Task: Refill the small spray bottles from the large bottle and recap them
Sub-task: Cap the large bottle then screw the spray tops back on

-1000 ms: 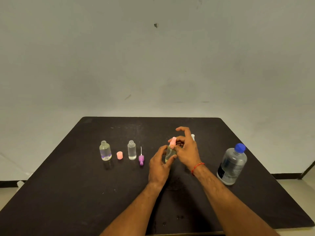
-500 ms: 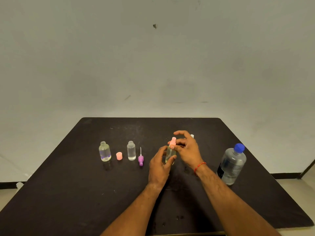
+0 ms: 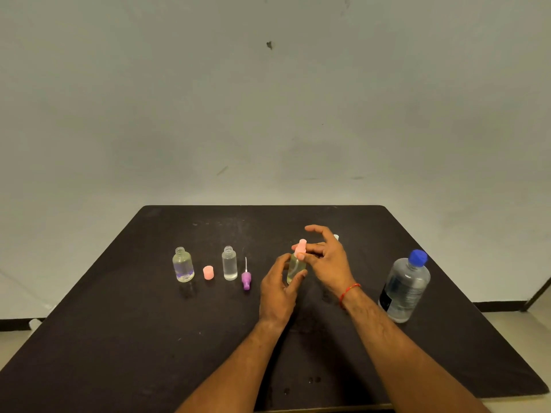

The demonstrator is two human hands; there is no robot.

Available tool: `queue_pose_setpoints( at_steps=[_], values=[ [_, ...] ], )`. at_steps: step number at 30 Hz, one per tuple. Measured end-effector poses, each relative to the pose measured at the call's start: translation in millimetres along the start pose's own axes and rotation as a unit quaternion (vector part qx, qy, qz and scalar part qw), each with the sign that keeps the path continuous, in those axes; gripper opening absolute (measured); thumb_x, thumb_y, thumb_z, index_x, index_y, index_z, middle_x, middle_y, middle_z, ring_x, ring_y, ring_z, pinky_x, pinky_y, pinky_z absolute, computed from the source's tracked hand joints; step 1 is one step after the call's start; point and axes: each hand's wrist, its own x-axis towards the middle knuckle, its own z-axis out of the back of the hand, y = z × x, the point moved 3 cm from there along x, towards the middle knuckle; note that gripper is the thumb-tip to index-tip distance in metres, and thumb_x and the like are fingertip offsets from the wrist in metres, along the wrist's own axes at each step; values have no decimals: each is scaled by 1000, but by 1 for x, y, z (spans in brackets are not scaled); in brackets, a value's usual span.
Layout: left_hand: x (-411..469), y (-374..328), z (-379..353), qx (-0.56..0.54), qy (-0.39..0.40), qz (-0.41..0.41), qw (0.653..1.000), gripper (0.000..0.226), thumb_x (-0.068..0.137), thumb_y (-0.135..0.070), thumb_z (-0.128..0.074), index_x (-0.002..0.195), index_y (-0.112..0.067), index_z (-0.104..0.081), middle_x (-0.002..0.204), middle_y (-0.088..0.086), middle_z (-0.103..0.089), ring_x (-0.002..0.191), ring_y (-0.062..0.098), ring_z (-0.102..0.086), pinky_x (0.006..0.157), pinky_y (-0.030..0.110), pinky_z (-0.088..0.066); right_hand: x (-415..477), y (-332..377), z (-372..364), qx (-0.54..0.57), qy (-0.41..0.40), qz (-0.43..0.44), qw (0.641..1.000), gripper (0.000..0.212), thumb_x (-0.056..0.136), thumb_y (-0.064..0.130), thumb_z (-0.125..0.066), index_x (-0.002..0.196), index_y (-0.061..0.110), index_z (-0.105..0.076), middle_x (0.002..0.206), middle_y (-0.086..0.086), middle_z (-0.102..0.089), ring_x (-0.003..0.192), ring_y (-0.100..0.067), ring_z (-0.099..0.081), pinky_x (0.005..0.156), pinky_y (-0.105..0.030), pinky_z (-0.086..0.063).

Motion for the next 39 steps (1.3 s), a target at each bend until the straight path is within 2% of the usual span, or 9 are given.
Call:
queue_pose_setpoints(
  at_steps=[3,6,10,14,19,24,29,33,39],
  values=[
    [0,-1,-1,7,6,-4,1000,29,95,-31,-72,123,-33,-63,109,-15,-70,102,7,-68,85,33,-58,-2,-1,-2,-12,-57,-1,998,44,78,4,-78,110,27,-59,87,2,-76,89,-7,-71,80,-28,-59],
    [1,0,-1,1,13,-5,1000,28,97,-30,-70,124,-30,-63,110,-12,-71,102,10,-69,86,35,-59,-7,-1,-9,-9,-99,6,995,36,78,4,-78,103,26,-63,82,3,-75,84,-4,-71,78,-26,-59],
    [1,2,-1,-5,15,2,1000,32,97,-25,-70,128,-30,-61,112,-14,-72,104,8,-70,87,29,-58,-10,0,-12,0,-103,4,995,46,80,7,-78,115,30,-59,88,9,-72,87,2,-67,76,-11,-54],
    [5,8,1,16,-12,28,999,28,98,-30,-69,124,-33,-61,105,-12,-73,94,7,-70,78,22,-56,-14,-11,-7,16,-89,-6,996,43,81,-1,-74,119,18,-64,103,2,-73,95,1,-67,73,-8,-51],
    [13,14,0,103,-19,59,993,28,99,-24,-66,125,-22,-58,97,-7,-70,82,12,-67,61,10,-43,-19,-35,-4,-1,-92,-49,995,33,81,-4,-72,111,10,-70,105,0,-73,94,1,-67,75,-6,-49],
    [26,18,-3,139,-12,80,987,29,98,-23,-66,125,-17,-56,100,3,-73,86,21,-68,68,26,-45,-26,-51,-5,-18,-89,-66,994,31,81,-1,-73,108,15,-71,100,6,-72,91,-1,-68,79,-12,-53],
    [35,22,-9,148,4,95,984,30,97,-24,-67,124,-20,-55,99,3,-72,86,24,-69,70,31,-48,-28,-59,-3,-20,-88,-75,993,32,81,1,-74,109,16,-71,101,7,-72,92,0,-68,79,-11,-52],
    [38,24,-13,158,16,97,982,30,97,-26,-68,123,-23,-53,96,3,-72,83,23,-70,68,30,-50,-30,-63,-2,-21,-86,-82,993,33,80,2,-75,109,18,-70,100,9,-71,92,-1,-68,84,-18,-55],
    [37,27,-14,170,17,93,981,30,97,-27,-68,123,-27,-52,99,-3,-71,87,21,-70,78,43,-60,-32,-66,-2,-16,-85,-86,993,34,80,2,-76,110,17,-70,102,7,-71,92,-2,-68,84,-18,-55]
  ],
)
